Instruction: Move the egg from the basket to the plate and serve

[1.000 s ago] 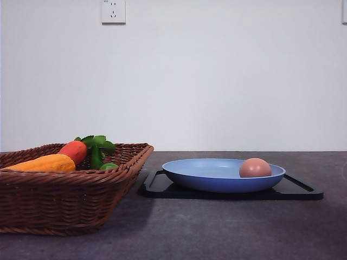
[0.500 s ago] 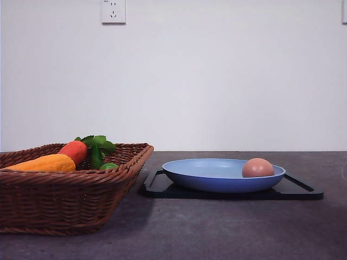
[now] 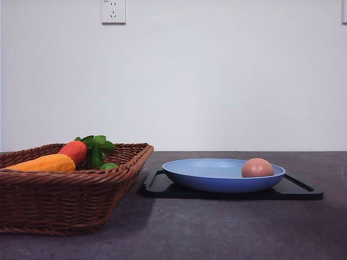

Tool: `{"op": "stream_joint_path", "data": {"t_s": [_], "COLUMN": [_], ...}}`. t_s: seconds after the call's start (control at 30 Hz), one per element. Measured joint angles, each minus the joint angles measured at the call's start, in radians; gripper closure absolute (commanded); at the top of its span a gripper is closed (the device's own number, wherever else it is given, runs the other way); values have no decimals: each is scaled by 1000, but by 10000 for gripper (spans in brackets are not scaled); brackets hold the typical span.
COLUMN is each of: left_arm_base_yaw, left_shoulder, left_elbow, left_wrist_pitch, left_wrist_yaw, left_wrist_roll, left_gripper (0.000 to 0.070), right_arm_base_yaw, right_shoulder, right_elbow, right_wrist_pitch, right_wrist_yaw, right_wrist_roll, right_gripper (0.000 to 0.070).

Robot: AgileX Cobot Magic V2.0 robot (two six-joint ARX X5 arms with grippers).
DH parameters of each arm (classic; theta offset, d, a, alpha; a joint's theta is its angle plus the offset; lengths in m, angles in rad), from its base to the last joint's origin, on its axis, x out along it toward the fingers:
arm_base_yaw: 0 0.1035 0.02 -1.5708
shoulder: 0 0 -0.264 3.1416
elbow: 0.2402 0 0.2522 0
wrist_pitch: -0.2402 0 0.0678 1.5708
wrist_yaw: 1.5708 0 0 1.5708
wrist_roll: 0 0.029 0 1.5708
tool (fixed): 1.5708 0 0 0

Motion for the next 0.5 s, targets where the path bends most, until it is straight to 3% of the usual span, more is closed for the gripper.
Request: {"op": "stream_joint_path", "data": {"t_s": [0.5], "left_arm_base_yaw": [0], "left_shoulder": [0], "left_elbow": [0], "left_wrist_pitch": [0], "left_wrist_yaw": [0], "left_wrist_roll": [0], "left_gripper": [700], "right_arm_base_yaw": [0], "right_shoulder": [0], "right_elbow": [0], "right_wrist_pitch": [0], "right_wrist_yaw": [0], "right_wrist_roll": [0], "right_gripper": [700]}}
